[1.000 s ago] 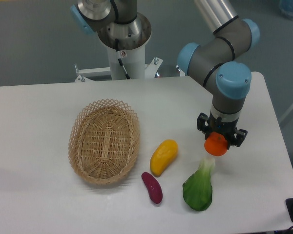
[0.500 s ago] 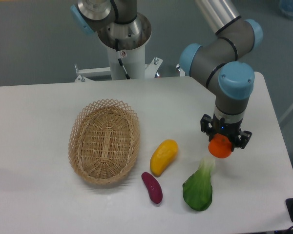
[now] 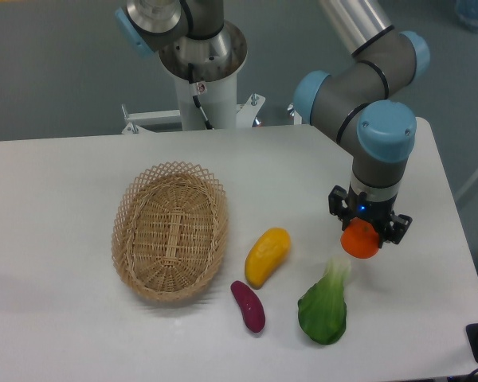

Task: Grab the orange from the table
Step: 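Hold the orange raised above the table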

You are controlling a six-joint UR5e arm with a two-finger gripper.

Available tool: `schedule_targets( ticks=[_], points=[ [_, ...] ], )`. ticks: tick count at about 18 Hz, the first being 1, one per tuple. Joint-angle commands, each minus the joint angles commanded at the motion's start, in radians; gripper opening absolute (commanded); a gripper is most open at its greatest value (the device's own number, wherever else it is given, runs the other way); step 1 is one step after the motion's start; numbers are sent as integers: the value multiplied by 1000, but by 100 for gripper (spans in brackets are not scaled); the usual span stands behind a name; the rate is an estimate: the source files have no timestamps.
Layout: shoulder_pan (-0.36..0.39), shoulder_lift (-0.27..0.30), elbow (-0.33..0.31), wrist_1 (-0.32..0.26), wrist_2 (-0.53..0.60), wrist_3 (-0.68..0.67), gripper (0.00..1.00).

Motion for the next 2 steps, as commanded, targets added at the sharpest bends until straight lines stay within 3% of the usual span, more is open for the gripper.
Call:
schedule_targets(
  ticks=[2],
  points=[
    [-2, -2, -2, 3, 2, 0, 66]
  ],
)
